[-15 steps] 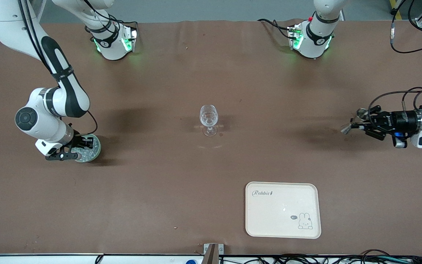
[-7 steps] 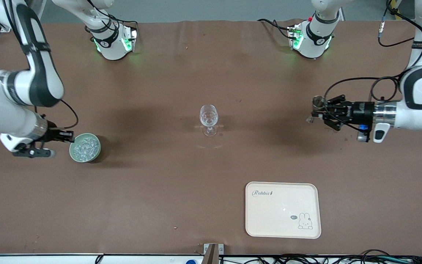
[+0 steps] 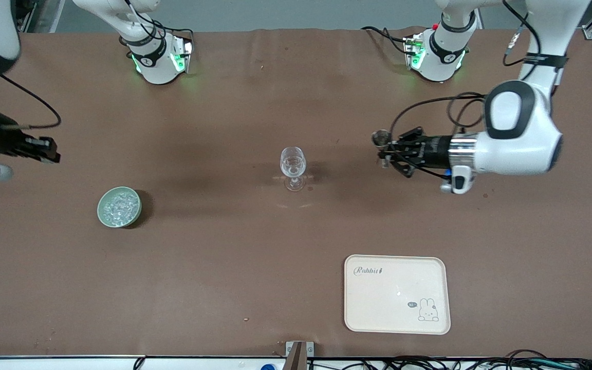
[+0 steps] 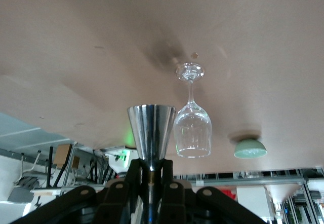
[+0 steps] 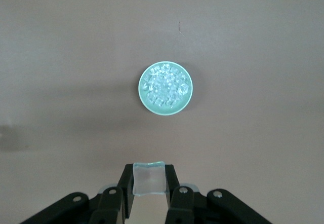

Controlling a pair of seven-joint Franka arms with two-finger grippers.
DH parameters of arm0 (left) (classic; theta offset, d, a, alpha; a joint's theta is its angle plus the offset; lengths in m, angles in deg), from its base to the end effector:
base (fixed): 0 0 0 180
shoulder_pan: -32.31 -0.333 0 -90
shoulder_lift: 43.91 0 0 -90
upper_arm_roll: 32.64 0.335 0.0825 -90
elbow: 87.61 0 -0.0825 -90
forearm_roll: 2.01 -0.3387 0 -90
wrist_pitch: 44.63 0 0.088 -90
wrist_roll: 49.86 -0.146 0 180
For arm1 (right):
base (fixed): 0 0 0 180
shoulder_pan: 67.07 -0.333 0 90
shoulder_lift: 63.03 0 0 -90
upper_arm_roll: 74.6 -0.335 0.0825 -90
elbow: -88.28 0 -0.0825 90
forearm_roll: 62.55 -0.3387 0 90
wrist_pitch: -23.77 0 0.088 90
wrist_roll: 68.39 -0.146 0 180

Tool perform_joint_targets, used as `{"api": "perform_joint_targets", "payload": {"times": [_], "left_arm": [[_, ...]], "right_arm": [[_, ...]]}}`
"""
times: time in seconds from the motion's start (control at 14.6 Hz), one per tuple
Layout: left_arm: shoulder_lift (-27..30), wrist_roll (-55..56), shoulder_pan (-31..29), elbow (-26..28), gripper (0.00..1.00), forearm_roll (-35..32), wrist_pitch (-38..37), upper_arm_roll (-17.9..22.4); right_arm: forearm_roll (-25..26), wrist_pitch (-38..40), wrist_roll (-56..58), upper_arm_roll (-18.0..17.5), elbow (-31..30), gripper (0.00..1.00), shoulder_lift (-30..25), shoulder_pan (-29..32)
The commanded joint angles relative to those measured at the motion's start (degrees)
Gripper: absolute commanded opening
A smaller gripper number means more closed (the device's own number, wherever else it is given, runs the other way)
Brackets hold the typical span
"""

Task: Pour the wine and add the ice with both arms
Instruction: 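Lift the ice cube with the right gripper while the left gripper carries the jigger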

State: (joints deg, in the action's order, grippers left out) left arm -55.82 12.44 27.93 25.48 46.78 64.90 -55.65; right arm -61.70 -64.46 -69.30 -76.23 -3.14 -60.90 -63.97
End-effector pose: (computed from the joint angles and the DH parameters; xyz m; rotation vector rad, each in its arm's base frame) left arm 0.4899 -0.2413 0.3982 2.0765 1.3801 -0.9774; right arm 0.5119 -0.0156 0.5726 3.1242 -0.0645 -0.1453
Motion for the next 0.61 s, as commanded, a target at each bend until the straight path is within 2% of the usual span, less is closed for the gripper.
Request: {"api": "perform_joint_targets", "payload": {"times": [0.0, 0.14, 0.41, 0.55], "left_arm": [[-0.4, 4.5, 5.2, 0.7, 0.00, 3.0, 6.9, 0.0], [-2.1, 8.1, 9.4, 0.0, 0.00, 3.5, 12.4, 0.0], [-6.4, 12.0, 11.8, -1.7, 0.00, 3.2, 21.8, -3.3], [-7.2, 12.8, 11.9, -2.4, 0.00, 2.6, 24.1, -4.3]], "right_arm": [[-0.4, 7.0, -1.1, -2.7, 6.9, 0.01, 0.7, 1.8], [-0.3, 10.4, -1.1, -7.3, 9.5, 0.01, -0.3, 5.1], [-0.3, 11.0, -0.9, -3.0, 9.5, 0.01, -2.2, 0.8], [-0.3, 10.9, -0.8, -2.6, 9.5, 0.01, -2.2, 0.5]]}}
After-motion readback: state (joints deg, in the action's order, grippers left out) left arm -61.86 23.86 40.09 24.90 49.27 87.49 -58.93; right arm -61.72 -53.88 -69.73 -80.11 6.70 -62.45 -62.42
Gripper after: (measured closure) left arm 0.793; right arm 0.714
